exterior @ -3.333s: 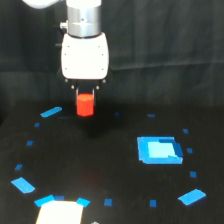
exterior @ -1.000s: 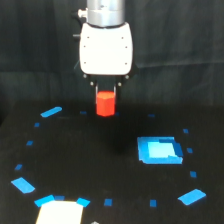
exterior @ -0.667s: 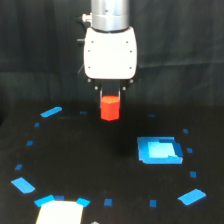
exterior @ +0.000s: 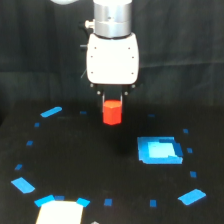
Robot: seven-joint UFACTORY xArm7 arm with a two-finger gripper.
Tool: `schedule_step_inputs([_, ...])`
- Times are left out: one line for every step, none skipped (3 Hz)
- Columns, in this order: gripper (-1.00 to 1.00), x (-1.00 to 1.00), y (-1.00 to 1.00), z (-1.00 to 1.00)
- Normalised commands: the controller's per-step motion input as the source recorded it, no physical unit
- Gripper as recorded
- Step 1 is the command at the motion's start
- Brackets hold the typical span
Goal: Pick up the red object from the table
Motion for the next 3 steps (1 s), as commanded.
schedule_step_inputs([-1.0, 0.09, 0.46, 1.0])
schedule_step_inputs([-1.0, 0.07, -0.18, -0.29])
schedule_step_inputs([-1.0, -0.28, 0.17, -1.0])
